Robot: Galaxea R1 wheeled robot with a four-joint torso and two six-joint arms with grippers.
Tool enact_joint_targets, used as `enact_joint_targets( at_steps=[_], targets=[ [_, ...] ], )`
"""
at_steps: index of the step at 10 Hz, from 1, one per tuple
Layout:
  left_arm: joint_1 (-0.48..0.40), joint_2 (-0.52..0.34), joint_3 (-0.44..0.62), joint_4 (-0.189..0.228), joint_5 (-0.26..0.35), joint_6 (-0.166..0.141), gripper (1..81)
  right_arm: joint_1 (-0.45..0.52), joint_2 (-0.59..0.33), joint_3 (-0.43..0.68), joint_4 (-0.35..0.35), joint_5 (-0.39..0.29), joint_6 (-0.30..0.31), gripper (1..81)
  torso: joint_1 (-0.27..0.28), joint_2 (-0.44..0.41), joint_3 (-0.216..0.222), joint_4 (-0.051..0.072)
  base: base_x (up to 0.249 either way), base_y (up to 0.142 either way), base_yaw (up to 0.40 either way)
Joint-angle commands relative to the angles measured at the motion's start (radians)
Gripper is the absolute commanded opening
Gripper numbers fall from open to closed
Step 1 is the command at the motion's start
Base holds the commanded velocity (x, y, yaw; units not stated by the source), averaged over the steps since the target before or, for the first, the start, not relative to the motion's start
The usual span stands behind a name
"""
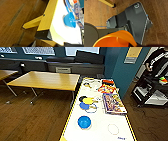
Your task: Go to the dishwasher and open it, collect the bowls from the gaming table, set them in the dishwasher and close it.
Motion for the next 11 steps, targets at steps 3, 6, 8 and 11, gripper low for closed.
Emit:
enact_joint_targets(
  at_steps=[3,6,8,11],
  targets=[
    [-0.397,0.082,-0.114,-0.038,0.438,-0.146,81.1,0.021,-0.019,-0.019,-0.026,-0.101,0.004,1.0,0.0,0.0,0.0,0.0,0.0,0.0,0.0],
    [-0.471,0.094,-0.171,-0.044,0.449,-0.259,81.1,0.038,-0.016,-0.016,-0.019,-0.122,0.006,1.0,0.0,0.0,0.0,0.0,0.0,0.0,0.0],
    [-0.489,0.142,-0.259,-0.039,0.395,-0.336,81.1,0.053,-0.01,-0.019,-0.012,-0.144,0.007,1.0,0.0,0.0,0.0,0.0,0.0,0.0,0.0],
    [-0.507,0.269,-0.341,-0.03,0.41,-0.336,81.1,0.061,-0.009,-0.019,-0.011,-0.151,0.007,1.0,0.0,0.0,0.0,0.0,0.0,0.0,0.0]
  ],
)
